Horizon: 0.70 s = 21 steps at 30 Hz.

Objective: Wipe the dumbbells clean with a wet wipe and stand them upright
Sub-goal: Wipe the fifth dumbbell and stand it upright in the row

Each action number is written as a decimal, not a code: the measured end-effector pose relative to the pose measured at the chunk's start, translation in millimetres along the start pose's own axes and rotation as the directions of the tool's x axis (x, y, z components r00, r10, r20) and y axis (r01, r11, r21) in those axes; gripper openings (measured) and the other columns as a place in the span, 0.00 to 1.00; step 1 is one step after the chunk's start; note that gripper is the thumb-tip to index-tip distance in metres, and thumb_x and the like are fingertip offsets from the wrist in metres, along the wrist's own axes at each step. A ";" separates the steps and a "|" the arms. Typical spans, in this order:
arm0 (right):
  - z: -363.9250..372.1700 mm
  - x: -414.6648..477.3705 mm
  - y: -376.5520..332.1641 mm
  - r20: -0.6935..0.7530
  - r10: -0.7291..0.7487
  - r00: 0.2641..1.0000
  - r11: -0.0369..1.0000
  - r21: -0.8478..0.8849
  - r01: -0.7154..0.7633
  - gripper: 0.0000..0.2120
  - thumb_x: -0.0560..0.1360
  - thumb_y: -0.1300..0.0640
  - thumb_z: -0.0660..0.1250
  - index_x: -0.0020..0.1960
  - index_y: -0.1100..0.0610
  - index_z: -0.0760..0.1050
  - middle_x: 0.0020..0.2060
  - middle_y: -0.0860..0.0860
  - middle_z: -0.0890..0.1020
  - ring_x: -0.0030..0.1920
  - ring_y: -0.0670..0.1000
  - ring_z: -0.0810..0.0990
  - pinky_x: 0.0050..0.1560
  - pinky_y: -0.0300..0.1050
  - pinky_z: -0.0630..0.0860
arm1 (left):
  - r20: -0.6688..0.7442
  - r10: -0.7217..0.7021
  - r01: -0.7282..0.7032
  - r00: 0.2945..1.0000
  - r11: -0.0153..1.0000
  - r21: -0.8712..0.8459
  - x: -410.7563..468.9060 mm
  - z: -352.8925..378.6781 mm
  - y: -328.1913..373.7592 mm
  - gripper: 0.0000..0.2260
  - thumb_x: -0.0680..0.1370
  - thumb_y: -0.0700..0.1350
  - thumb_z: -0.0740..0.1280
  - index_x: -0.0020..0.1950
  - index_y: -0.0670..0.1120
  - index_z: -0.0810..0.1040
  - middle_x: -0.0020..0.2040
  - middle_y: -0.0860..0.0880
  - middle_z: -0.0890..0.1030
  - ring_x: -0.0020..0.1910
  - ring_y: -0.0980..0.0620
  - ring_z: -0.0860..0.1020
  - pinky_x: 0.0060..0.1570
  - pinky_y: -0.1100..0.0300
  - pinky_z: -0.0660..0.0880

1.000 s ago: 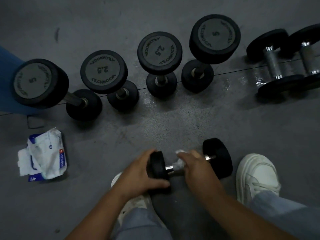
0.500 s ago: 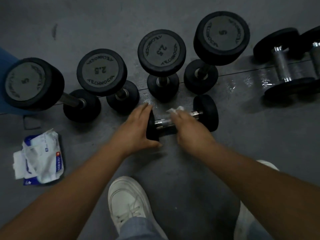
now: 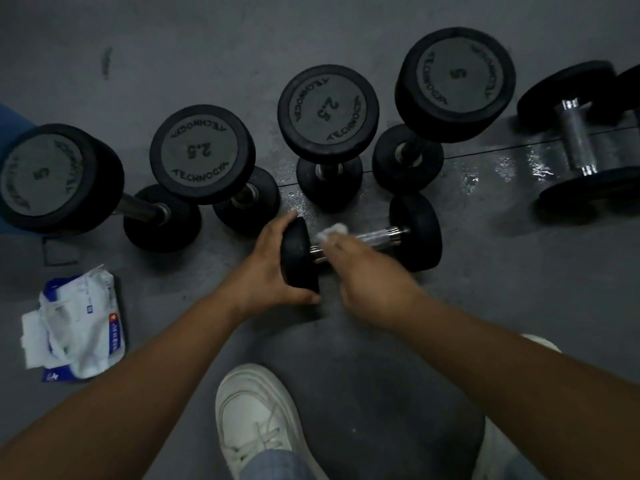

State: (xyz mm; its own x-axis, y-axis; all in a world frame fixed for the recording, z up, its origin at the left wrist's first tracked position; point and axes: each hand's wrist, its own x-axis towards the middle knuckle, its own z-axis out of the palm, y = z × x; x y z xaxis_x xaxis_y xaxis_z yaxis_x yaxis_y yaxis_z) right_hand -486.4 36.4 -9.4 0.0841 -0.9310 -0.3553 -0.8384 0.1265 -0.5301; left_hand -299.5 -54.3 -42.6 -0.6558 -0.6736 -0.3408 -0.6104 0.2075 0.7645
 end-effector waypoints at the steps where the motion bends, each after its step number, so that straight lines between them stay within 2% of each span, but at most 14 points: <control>1: -1.3 0.4 9.0 -0.080 0.108 0.991 0.994 -0.004 -0.108 0.34 0.73 0.66 0.60 0.78 0.55 0.56 0.77 0.52 0.58 0.78 0.52 0.53 0.73 0.51 0.64 | 0.015 0.009 -0.010 1.000 1.000 0.021 0.9 -2.1 -2.9 0.61 0.56 0.56 0.84 0.78 0.57 0.48 0.76 0.53 0.55 0.75 0.59 0.56 0.74 0.67 0.55; 2: -0.7 -1.3 12.9 -0.154 0.225 0.962 0.974 -0.001 -0.228 0.35 0.73 0.67 0.60 0.78 0.55 0.55 0.77 0.53 0.58 0.78 0.53 0.53 0.72 0.51 0.65 | 0.030 0.018 -0.019 0.999 0.999 0.040 1.6 -3.5 -5.3 0.61 0.56 0.56 0.85 0.78 0.58 0.47 0.77 0.52 0.54 0.76 0.59 0.55 0.73 0.69 0.54; 3: 2.3 -3.5 10.0 -0.201 0.280 0.939 0.959 0.010 -0.284 0.35 0.73 0.67 0.61 0.78 0.56 0.55 0.77 0.54 0.57 0.78 0.54 0.52 0.73 0.51 0.63 | 0.040 0.028 -0.030 0.999 0.998 0.057 1.9 -3.9 -6.3 0.62 0.56 0.56 0.85 0.78 0.58 0.47 0.77 0.52 0.53 0.76 0.60 0.55 0.72 0.70 0.54; 5: 10.8 -4.0 0.0 -0.172 0.185 0.968 0.983 0.027 -0.183 0.35 0.72 0.66 0.62 0.77 0.59 0.57 0.77 0.55 0.58 0.78 0.54 0.50 0.77 0.46 0.52 | 0.037 0.057 -0.061 0.998 0.994 0.089 1.1 -3.3 -5.8 0.60 0.56 0.59 0.83 0.78 0.56 0.48 0.78 0.52 0.53 0.76 0.58 0.56 0.72 0.69 0.55; 6: 10.0 -4.3 -0.7 -0.125 0.109 0.986 0.994 0.047 -0.103 0.34 0.72 0.66 0.61 0.77 0.58 0.59 0.76 0.54 0.60 0.78 0.53 0.52 0.76 0.44 0.52 | 0.029 0.079 -0.081 0.996 0.992 0.093 -0.2 -1.3 -5.5 0.58 0.57 0.61 0.81 0.78 0.55 0.49 0.77 0.50 0.55 0.76 0.57 0.58 0.72 0.69 0.56; 7: 5.6 -3.8 4.2 -0.095 0.068 0.993 0.996 0.059 -0.062 0.34 0.72 0.67 0.61 0.76 0.57 0.60 0.75 0.53 0.62 0.77 0.52 0.55 0.75 0.44 0.56 | 0.015 0.095 -0.096 0.995 0.992 0.086 -1.0 1.4 -4.9 0.56 0.57 0.61 0.79 0.77 0.54 0.50 0.76 0.49 0.56 0.75 0.55 0.60 0.72 0.69 0.57; 9: -0.2 -0.4 17.9 -0.130 0.150 0.980 0.988 0.039 -0.147 0.35 0.72 0.68 0.59 0.77 0.55 0.58 0.75 0.51 0.61 0.77 0.52 0.56 0.72 0.46 0.64 | -0.030 0.109 -0.107 0.994 0.992 0.068 -1.8 4.5 -3.2 0.52 0.58 0.58 0.78 0.76 0.51 0.53 0.75 0.49 0.59 0.73 0.53 0.64 0.70 0.70 0.60; 11: 5.8 1.5 10.6 -0.185 0.243 0.952 0.968 -0.018 -0.251 0.34 0.73 0.67 0.59 0.78 0.58 0.56 0.76 0.54 0.59 0.78 0.54 0.51 0.74 0.50 0.63 | -0.049 0.128 -0.124 0.991 0.989 0.080 -1.6 5.5 -1.5 0.52 0.59 0.56 0.78 0.75 0.48 0.54 0.74 0.47 0.60 0.72 0.52 0.65 0.69 0.69 0.61; 13: 13.9 3.8 -8.9 -0.123 0.159 0.980 0.987 0.016 -0.158 0.33 0.72 0.64 0.60 0.77 0.60 0.58 0.75 0.56 0.60 0.78 0.56 0.53 0.75 0.52 0.59 | -0.062 0.124 -0.116 0.990 0.986 0.116 -3.3 6.3 -1.9 0.51 0.58 0.55 0.78 0.75 0.46 0.55 0.73 0.44 0.61 0.71 0.51 0.66 0.70 0.68 0.60; 15: 7.0 6.0 -9.4 -0.042 0.055 0.998 0.997 0.065 -0.052 0.33 0.72 0.64 0.60 0.76 0.56 0.60 0.75 0.54 0.62 0.75 0.55 0.59 0.73 0.50 0.63 | -0.057 0.113 -0.105 0.992 0.985 0.138 -5.4 5.5 0.4 0.51 0.58 0.56 0.78 0.75 0.45 0.56 0.73 0.44 0.62 0.70 0.52 0.67 0.69 0.69 0.61; 17: -3.7 7.6 11.3 -0.127 0.140 0.982 0.989 0.059 -0.134 0.33 0.72 0.65 0.60 0.76 0.53 0.61 0.74 0.52 0.62 0.74 0.53 0.63 0.69 0.47 0.66 | -0.056 0.082 -0.074 0.995 0.988 0.134 -7.2 1.9 7.5 0.52 0.58 0.57 0.79 0.75 0.48 0.56 0.73 0.49 0.62 0.68 0.57 0.66 0.67 0.71 0.61; 19: -3.7 -0.1 20.9 -0.238 0.248 0.939 0.969 0.063 -0.240 0.32 0.72 0.65 0.60 0.76 0.55 0.61 0.74 0.53 0.63 0.75 0.53 0.62 0.71 0.46 0.65 | -0.063 0.024 -0.017 0.998 0.994 0.110 -11.2 1.0 16.6 0.53 0.58 0.53 0.83 0.75 0.50 0.57 0.70 0.56 0.61 0.66 0.62 0.65 0.65 0.72 0.62; 21: 0.9 -8.8 16.2 -0.255 0.218 0.942 0.962 0.217 -0.164 0.30 0.70 0.66 0.63 0.72 0.58 0.69 0.71 0.52 0.69 0.74 0.50 0.64 0.73 0.41 0.61 | -0.080 -0.012 0.019 0.997 0.996 0.092 -15.0 3.8 26.8 0.52 0.58 0.50 0.84 0.75 0.51 0.58 0.70 0.56 0.62 0.65 0.63 0.64 0.64 0.75 0.61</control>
State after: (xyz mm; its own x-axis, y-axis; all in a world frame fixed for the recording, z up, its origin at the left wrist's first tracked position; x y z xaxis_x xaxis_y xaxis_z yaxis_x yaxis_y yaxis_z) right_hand -500.2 47.0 -15.6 -0.2412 -0.9367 -0.2536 -0.7034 0.3488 -0.6193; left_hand -307.7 -35.9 -19.0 -0.6111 -0.7306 -0.3047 -0.6608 0.2589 0.7045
